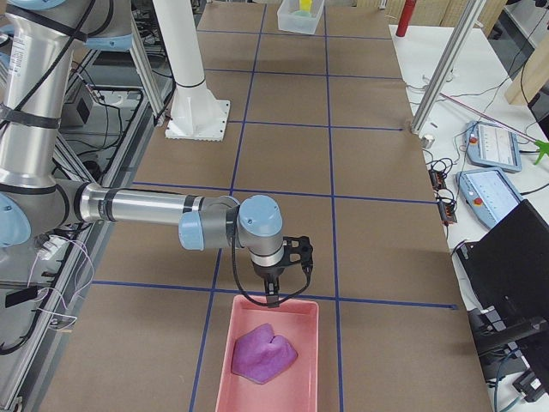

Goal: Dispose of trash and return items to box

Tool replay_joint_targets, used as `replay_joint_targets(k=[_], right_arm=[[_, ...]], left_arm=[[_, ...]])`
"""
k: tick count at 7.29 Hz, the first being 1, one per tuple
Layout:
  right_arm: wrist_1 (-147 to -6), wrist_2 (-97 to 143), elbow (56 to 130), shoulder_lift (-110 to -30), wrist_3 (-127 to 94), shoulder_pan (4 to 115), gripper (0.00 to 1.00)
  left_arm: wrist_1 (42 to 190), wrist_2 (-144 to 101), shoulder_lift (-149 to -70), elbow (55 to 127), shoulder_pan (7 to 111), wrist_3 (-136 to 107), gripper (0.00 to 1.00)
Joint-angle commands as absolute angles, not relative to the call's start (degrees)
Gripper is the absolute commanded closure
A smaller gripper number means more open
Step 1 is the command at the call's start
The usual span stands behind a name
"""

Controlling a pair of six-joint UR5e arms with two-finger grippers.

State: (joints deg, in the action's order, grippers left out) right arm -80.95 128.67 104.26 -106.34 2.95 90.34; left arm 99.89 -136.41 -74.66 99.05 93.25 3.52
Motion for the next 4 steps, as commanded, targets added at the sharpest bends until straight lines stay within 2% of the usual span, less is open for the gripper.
replay_joint_targets(k=[1, 4], right_arm=[[-80.9, 128.9, 104.6, -106.3, 3.0, 90.4, 0.00], [-80.9, 129.0, 104.8, -105.5, 3.0, 90.3, 0.00]], left_arm=[[99.8, -136.4, -74.7, 99.0, 93.3, 3.5, 0.02], [99.8, -136.4, -74.8, 99.0, 93.2, 3.4, 0.02]])
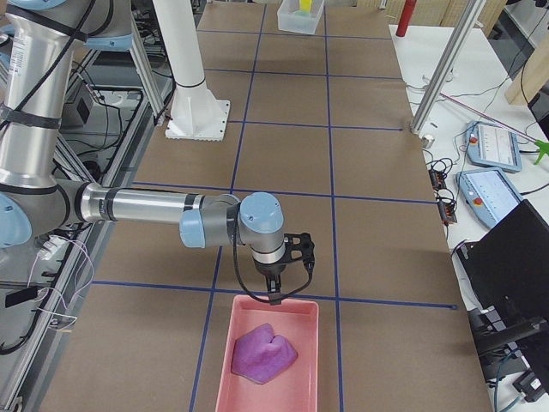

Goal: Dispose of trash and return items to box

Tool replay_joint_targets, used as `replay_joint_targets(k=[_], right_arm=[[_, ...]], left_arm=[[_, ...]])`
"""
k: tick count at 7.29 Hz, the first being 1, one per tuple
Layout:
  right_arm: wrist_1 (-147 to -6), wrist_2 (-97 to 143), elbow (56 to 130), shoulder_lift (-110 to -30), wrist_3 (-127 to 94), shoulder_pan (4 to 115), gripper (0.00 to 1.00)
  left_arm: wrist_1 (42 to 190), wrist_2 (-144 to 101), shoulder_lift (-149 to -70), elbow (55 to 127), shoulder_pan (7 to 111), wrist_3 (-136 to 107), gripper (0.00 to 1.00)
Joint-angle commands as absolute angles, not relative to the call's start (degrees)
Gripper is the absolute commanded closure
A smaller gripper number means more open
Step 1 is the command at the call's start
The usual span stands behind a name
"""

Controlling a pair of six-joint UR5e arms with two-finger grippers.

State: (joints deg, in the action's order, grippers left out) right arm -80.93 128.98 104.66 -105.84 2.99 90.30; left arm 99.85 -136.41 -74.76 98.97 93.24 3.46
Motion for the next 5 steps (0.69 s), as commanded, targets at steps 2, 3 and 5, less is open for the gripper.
replay_joint_targets(k=[2, 3, 5], right_arm=[[-80.9, 128.8, 105.0, -105.5, 3.1, 90.3, 0.00], [-80.9, 128.7, 105.0, -105.5, 3.1, 90.3, 0.00], [-80.9, 128.7, 105.0, -105.6, 3.1, 90.3, 0.00]], left_arm=[[99.8, -136.4, -74.8, 98.5, 93.2, 3.4, 0.02], [99.8, -136.4, -74.8, 98.5, 93.2, 3.4, 0.02], [99.8, -136.4, -74.8, 98.1, 93.2, 3.4, 0.02]])
